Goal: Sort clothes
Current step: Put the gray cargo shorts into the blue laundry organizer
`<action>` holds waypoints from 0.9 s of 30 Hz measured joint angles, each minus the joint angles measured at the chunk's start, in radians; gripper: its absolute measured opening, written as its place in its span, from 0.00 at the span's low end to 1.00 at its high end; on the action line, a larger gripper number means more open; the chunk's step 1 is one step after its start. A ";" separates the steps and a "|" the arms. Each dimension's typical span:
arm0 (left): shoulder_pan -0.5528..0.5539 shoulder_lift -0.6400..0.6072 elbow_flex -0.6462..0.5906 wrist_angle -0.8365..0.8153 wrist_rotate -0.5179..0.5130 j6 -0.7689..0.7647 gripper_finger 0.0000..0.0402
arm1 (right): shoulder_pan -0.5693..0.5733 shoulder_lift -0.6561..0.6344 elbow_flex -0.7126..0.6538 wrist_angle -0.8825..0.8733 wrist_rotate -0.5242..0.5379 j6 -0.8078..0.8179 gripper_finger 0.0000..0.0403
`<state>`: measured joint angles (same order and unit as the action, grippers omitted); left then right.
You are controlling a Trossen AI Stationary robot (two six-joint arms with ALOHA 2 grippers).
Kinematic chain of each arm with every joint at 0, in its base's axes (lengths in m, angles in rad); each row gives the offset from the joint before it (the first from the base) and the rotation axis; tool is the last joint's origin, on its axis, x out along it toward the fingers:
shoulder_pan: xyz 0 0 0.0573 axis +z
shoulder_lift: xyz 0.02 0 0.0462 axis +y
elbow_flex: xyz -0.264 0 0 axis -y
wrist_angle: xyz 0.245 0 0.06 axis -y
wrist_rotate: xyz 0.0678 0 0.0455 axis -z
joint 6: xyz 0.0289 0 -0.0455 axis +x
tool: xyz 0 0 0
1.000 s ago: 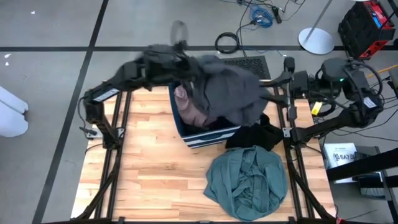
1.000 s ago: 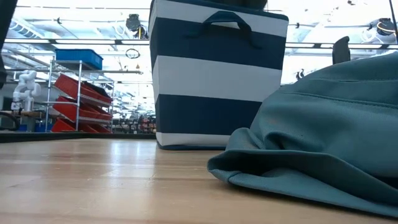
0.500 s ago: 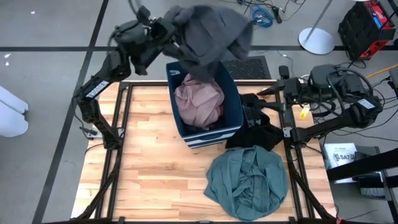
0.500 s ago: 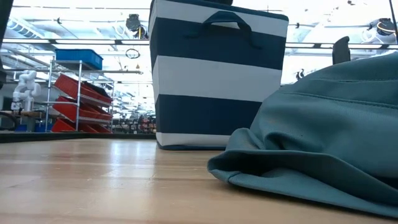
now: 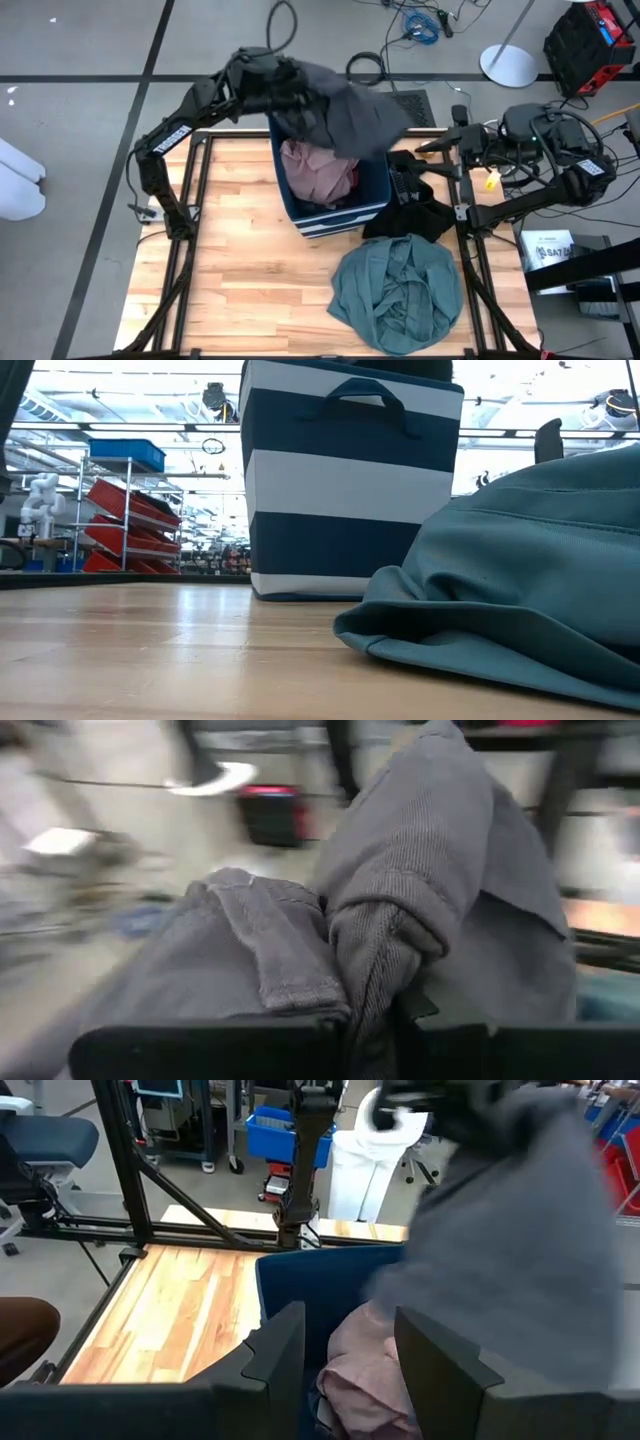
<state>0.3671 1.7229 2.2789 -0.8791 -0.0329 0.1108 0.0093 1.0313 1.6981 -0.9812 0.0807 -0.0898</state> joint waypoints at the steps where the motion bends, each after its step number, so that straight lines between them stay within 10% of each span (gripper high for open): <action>1: -0.012 0.000 0.000 -0.008 0.047 -0.028 0.07 | 0.000 -0.004 0.000 0.000 0.000 -0.001 0.36; 11: -0.164 0.000 0.000 -0.018 0.139 -0.153 0.07 | 0.000 -0.028 0.000 -0.003 0.000 -0.007 0.36; 18: -0.080 0.002 -0.004 -0.257 -0.229 -0.008 0.07 | 0.000 -0.030 0.000 -0.016 0.000 -0.004 0.36; 27: 0.150 0.008 -0.131 -0.271 -0.322 0.067 0.07 | 0.000 -0.029 0.000 -0.056 0.000 0.032 0.36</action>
<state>0.5171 1.7306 2.1477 -1.1498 -0.3548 0.1777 0.0093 1.0019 1.6981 -1.0373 0.0807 -0.0574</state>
